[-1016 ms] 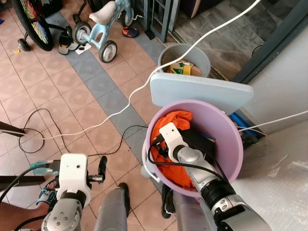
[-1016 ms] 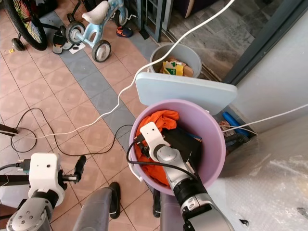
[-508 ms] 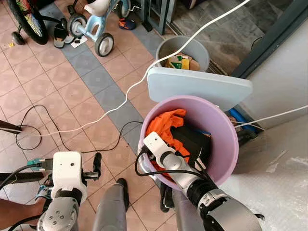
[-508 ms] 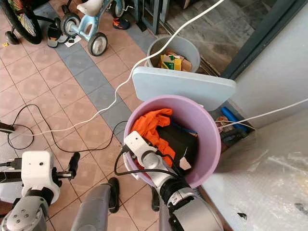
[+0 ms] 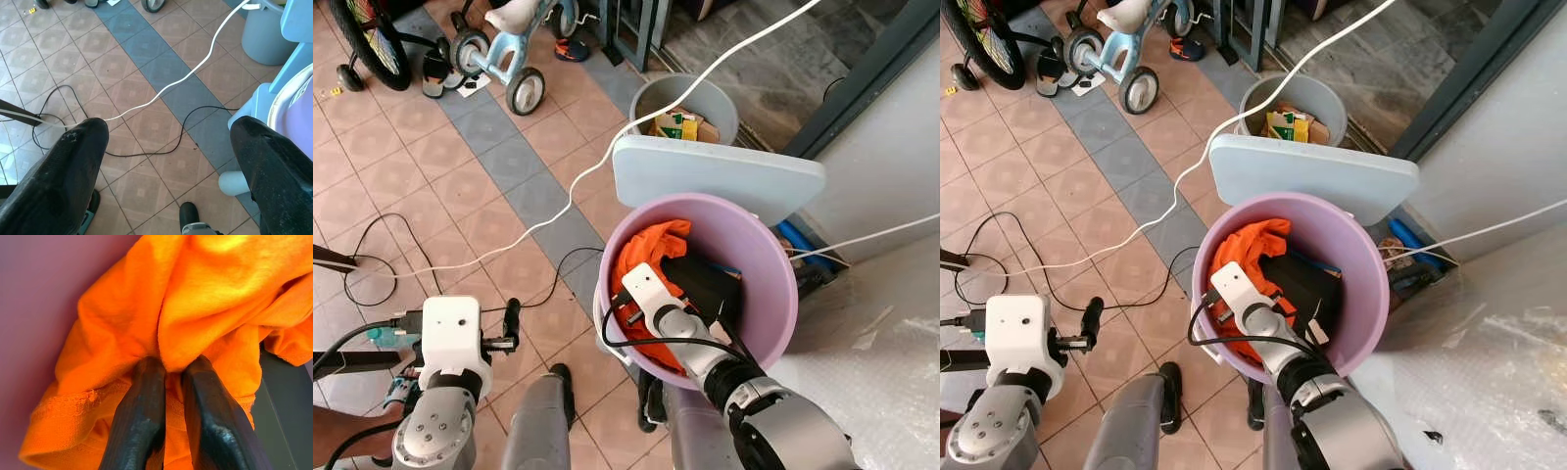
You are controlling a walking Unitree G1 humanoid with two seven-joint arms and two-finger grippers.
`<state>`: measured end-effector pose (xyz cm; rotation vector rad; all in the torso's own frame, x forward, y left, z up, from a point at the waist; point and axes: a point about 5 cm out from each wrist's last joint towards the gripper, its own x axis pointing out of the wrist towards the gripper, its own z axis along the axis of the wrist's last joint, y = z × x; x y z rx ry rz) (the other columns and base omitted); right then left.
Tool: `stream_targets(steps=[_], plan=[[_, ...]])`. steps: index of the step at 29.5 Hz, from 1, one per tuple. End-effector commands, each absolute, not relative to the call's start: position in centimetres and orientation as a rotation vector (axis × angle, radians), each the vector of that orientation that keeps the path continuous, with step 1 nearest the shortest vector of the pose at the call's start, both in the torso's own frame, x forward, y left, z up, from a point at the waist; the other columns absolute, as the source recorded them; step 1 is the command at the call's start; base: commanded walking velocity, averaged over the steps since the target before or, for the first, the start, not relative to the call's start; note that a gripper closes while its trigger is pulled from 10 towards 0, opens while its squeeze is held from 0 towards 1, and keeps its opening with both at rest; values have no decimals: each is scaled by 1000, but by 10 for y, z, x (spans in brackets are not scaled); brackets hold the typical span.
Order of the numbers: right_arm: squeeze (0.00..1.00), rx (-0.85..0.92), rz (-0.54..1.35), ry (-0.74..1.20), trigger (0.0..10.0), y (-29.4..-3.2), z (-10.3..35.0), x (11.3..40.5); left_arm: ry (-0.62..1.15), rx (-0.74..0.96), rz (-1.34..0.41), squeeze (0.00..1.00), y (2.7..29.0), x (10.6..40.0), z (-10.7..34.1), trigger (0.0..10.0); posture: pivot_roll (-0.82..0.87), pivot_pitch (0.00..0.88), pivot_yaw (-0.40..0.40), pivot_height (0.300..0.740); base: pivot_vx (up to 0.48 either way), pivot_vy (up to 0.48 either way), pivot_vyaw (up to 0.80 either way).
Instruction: Clothes washing
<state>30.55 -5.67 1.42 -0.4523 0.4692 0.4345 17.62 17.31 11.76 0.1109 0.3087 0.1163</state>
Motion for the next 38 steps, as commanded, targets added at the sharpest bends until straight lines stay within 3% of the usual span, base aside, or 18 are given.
stream_targets(steps=[1,16,20,25,30,35,38], plan=[[0,-406,412,533,0,-61,6,301,336,116,126,0,175,176,111,10000,280,357,-48,740,0,0,0],[0,-293,307,457,0,-75,30,325,290,118,141,0,175,196,112,10000,268,291,-56,740,0,0,0],[0,-173,261,280,0,-87,62,345,251,126,99,0,169,210,112,10000,226,242,-55,740,0,0,0],[0,-111,248,139,0,-102,82,348,228,71,86,0,163,225,109,10000,154,194,-34,740,0,0,0],[0,-49,176,-56,0,-129,106,317,242,54,0,0,143,243,99,10000,58,132,0,740,0,0,0],[0,-60,139,-133,0,-145,118,281,188,63,-36,0,136,258,98,10000,14,64,15,740,0,0,0],[0,-62,128,-137,0,-147,117,274,183,67,-33,0,136,261,98,10000,11,51,15,740,0,0,0]])
